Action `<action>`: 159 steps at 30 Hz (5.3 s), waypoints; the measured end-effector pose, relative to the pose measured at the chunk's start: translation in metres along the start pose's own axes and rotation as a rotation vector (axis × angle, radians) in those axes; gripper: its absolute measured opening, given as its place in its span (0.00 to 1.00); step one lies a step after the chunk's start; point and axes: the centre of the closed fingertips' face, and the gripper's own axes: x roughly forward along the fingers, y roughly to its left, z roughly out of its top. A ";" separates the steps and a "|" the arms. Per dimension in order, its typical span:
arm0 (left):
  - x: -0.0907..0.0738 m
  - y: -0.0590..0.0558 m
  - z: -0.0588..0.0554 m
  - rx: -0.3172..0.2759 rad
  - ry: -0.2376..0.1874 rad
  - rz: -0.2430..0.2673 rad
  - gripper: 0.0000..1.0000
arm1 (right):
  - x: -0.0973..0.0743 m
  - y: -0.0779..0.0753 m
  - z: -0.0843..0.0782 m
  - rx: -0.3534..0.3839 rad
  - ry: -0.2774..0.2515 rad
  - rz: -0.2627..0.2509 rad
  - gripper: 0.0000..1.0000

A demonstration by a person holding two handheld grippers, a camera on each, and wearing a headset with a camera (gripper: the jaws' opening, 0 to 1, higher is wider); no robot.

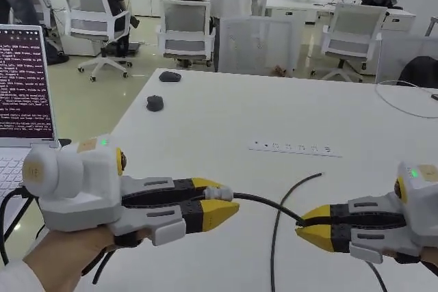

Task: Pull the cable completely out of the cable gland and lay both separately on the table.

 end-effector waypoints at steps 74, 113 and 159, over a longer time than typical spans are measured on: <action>-0.040 -0.019 -0.020 0.027 0.030 -0.076 0.17 | 0.019 0.048 0.026 -0.031 -0.049 -0.037 0.05; -0.007 -0.055 -0.037 0.101 0.060 -0.133 0.17 | 0.037 0.079 0.055 -0.169 -0.065 0.079 0.09; -0.021 -0.020 -0.013 -0.011 -0.014 -0.088 0.16 | 0.008 0.049 0.009 -0.038 -0.018 -0.039 0.04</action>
